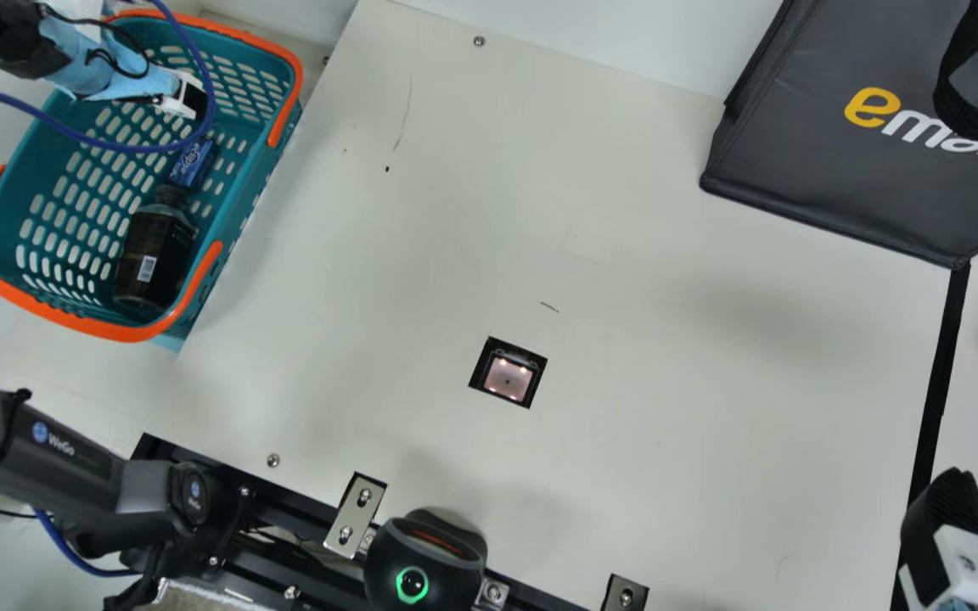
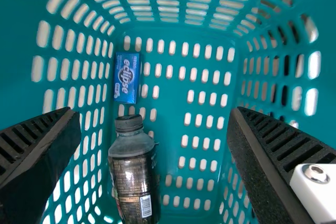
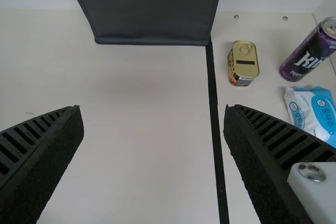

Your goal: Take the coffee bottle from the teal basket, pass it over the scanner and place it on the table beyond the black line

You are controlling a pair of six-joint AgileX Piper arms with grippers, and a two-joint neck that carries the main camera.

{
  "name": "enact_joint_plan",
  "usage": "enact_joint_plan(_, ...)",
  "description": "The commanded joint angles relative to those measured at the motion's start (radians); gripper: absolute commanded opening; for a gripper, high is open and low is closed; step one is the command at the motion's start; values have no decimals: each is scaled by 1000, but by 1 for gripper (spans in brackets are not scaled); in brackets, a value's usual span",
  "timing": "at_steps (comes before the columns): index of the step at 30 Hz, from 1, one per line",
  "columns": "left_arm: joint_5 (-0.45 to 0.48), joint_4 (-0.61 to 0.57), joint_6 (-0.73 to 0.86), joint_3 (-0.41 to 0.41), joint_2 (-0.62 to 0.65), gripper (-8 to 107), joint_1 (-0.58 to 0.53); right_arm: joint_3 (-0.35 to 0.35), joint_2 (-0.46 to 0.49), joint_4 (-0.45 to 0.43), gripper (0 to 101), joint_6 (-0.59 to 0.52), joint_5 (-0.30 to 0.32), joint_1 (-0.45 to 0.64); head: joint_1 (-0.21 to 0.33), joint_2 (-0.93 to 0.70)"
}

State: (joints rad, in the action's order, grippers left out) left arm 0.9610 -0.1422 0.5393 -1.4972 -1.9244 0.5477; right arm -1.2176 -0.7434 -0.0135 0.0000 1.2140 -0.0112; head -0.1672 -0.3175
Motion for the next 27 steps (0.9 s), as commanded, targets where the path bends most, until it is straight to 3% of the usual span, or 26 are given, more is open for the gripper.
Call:
enact_joint_plan(1,-5,6,7,0,-21,90,-1,0,0,0,95,0,0,0,29,-4)
enact_joint_plan(27,-107,74,1,124,-96,90,7,0,0,0,95,0,0,0,29,-4)
